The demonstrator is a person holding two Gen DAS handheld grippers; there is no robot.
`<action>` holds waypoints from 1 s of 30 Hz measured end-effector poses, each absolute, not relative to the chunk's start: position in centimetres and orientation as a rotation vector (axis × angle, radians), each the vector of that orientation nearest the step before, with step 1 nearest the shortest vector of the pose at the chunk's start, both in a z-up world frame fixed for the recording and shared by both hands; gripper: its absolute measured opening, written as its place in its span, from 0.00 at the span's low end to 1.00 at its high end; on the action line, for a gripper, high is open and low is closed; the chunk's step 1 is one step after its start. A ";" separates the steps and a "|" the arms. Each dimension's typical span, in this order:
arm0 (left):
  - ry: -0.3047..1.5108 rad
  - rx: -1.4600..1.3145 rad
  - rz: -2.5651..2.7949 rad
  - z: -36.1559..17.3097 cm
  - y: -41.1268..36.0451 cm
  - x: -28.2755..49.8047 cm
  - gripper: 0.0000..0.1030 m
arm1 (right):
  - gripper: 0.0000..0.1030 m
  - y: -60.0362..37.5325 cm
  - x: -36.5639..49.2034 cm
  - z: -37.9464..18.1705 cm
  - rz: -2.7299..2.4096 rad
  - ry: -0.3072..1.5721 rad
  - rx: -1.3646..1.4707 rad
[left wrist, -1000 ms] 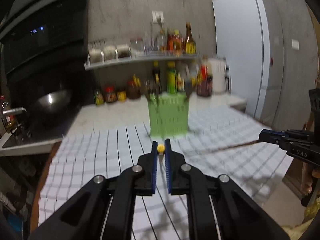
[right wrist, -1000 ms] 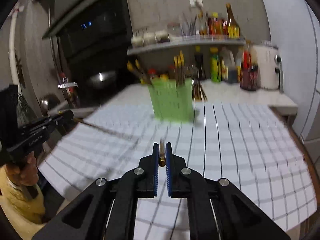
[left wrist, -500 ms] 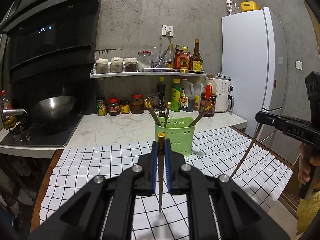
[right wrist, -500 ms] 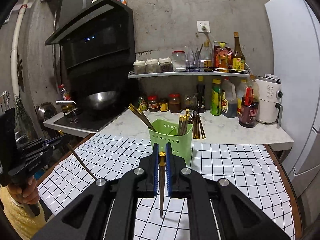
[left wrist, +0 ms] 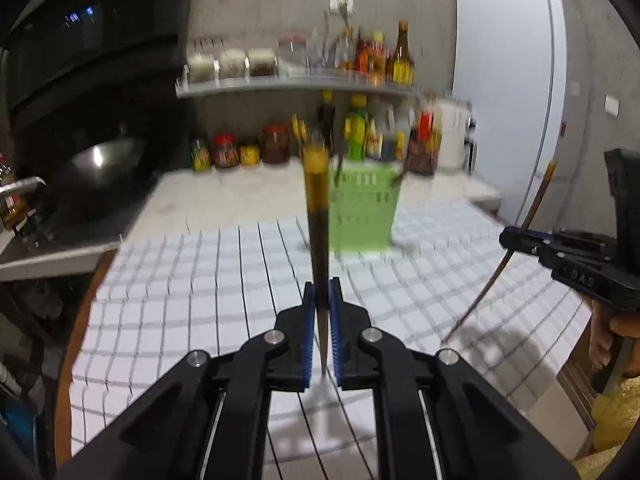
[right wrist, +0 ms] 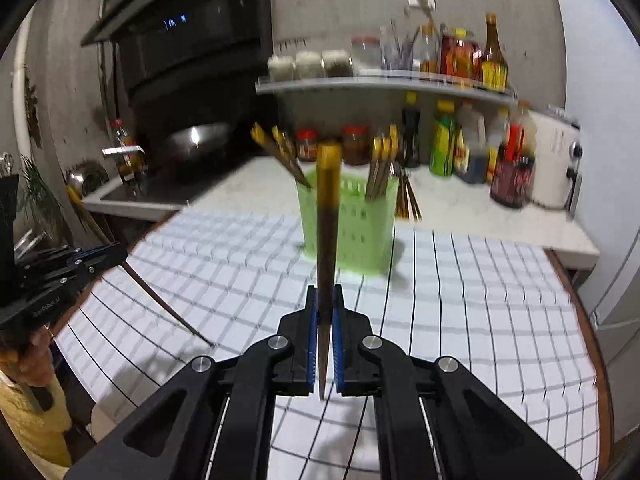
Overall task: Organize utensils
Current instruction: 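Lift both held chopsticks up toward the green holder, then lower both chopsticks into the green holder and open both tools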
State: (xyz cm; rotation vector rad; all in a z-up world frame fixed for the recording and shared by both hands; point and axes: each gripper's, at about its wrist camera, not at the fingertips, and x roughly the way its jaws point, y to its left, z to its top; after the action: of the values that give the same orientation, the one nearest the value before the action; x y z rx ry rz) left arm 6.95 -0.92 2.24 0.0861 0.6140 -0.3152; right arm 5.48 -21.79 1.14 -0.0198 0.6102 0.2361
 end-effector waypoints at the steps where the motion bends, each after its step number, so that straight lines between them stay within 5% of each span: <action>1: 0.640 0.105 -0.311 1.4 -1.2 7.1 0.07 | 0.07 -21.7 5.4 0.9 0.234 0.615 -0.021; 15: 0.624 0.112 -0.324 1.9 -2.4 8.4 0.06 | 0.06 -22.4 6.6 1.7 0.234 0.579 -0.006; 30: 0.334 0.066 -0.414 14.2 -7.3 18.7 0.06 | 0.06 -22.9 15.9 13.7 0.217 0.202 -0.030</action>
State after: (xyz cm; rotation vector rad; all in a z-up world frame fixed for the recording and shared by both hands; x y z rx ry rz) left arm 18.68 -7.33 14.24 0.0661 0.3337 -0.4143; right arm 15.92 -22.94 13.67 -0.0300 0.2023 0.2168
